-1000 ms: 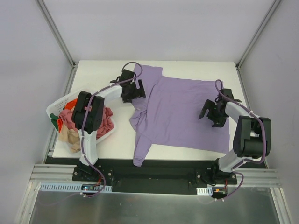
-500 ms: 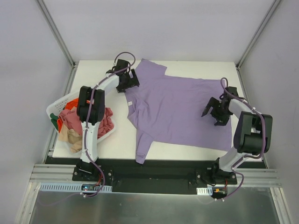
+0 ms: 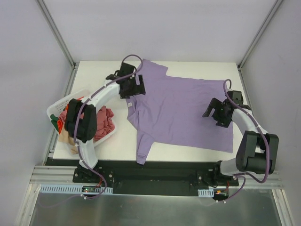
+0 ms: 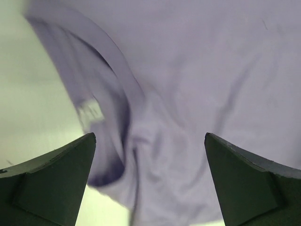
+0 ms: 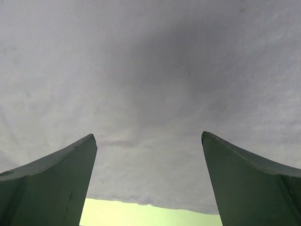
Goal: Fold and stack the t-shirts
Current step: Flatten out the tshirt
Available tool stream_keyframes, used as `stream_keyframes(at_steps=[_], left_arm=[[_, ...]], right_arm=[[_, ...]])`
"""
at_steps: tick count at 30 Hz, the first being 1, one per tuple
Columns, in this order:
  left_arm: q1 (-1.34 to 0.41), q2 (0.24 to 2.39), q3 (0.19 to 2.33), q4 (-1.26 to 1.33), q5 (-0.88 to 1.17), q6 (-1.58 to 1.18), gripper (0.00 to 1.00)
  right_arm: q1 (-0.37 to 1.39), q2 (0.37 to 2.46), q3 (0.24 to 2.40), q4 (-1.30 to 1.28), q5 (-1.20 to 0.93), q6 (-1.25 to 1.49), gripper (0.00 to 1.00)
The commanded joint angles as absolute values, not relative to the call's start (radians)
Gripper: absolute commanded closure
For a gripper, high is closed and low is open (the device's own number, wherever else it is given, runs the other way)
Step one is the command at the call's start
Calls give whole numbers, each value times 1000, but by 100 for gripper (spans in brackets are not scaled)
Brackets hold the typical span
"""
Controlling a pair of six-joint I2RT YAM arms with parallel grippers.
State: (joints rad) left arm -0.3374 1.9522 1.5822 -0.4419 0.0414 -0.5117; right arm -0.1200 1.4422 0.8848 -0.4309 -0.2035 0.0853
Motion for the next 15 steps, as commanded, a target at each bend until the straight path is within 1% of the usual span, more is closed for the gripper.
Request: stream_keyframes(at_steps=[1, 4, 10, 15], left_arm=[[-478, 1819, 1412, -446, 96, -570, 1], [-525, 1838, 1350, -430, 114, -592, 1], [-523, 1859, 1260, -430, -26, -623, 1], [-509, 1885, 1217, -430, -66, -634, 1]], right_arm=[[-114, 1411, 838, -405, -236, 84, 4], [-114, 1443, 825, -391, -247, 80, 4], [-115, 1505, 824, -385, -198, 81, 4], [-124, 1531, 828, -405, -134, 87, 4]])
